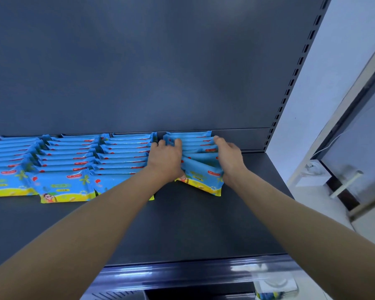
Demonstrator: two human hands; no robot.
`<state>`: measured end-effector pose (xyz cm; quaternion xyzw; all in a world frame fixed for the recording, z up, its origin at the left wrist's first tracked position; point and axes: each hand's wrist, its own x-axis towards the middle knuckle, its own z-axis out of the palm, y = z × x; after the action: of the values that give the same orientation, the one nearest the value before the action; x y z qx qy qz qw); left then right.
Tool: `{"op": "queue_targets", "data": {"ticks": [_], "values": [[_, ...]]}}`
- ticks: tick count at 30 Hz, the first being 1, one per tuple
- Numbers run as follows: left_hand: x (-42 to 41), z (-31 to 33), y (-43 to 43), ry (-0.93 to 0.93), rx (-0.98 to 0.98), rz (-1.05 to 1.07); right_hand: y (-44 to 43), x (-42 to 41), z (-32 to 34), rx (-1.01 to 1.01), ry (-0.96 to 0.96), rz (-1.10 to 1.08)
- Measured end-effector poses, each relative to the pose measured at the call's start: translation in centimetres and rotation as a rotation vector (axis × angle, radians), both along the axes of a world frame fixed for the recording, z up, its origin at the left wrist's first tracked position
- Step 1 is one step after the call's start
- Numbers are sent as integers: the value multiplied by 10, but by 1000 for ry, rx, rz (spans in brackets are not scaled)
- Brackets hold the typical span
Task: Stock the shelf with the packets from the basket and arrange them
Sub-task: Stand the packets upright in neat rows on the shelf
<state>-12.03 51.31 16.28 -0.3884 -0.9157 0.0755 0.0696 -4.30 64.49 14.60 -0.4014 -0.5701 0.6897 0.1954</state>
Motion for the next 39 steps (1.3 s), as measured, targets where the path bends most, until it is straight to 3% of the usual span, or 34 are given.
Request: {"op": "queue_targets", "data": {"ticks": [6, 15, 20, 27, 32, 39], "values": [[-2, -1, -8, 140, -78, -1, -2, -14, -1, 34, 44, -71], [-4, -6, -2, 26, 13, -24, -1, -3, 3, 50, -48, 260], [-8, -3, -4, -95, 60, -57, 1, 1, 1, 9, 38, 216], [-7, -3, -7, -176, 142, -26, 4, 22, -5, 317, -62, 376], [-6, 0, -9, -220, 105, -66, 7, 35, 2, 532, -143, 360], [-4, 4, -15, -31, -10, -51, 3, 45, 0, 579, -271, 585]]}}
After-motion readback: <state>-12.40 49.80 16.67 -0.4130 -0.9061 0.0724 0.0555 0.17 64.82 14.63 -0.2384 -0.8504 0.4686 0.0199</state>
